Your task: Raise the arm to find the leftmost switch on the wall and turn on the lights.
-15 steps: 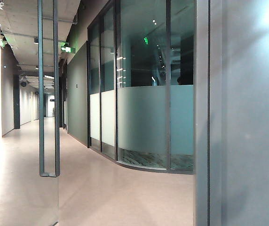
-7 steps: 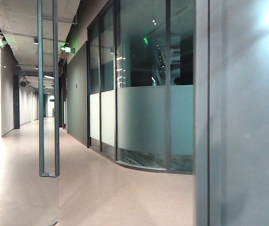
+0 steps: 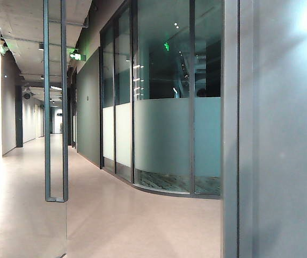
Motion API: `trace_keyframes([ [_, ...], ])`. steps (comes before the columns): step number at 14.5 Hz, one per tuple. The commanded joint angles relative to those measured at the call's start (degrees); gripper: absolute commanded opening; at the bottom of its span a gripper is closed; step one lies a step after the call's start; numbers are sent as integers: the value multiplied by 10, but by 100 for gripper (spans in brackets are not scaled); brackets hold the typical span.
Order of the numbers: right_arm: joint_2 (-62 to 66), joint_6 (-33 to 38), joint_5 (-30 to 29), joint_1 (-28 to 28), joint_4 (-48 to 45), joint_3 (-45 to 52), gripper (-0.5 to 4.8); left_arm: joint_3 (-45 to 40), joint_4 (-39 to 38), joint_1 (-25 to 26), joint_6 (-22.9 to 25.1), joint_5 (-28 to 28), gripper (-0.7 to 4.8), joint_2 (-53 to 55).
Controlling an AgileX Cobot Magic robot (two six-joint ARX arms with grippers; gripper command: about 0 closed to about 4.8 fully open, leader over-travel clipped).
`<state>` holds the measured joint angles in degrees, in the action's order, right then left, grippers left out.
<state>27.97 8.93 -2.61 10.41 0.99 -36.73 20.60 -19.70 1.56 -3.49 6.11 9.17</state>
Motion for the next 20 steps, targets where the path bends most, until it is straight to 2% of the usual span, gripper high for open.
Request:
trace_keyframes([
  [1,-1,-2,-3,0,-7,-2,-1,-76,20,-12,-51,-39,-5,-58],
  [5,-1,-2,-5,0,-7,-2,-1,-156,103,-40,-53,-35,-5,-89],
  [9,-1,-2,-5,0,-7,-2,-1,-179,132,-40,-54,-33,-5,-89],
  [12,-1,-2,-5,0,-7,-2,-1,-201,138,-40,-66,-33,-5,-89],
  [20,-1,-2,-5,0,-7,-2,-1,-201,125,-40,-60,-33,-5,-89],
])
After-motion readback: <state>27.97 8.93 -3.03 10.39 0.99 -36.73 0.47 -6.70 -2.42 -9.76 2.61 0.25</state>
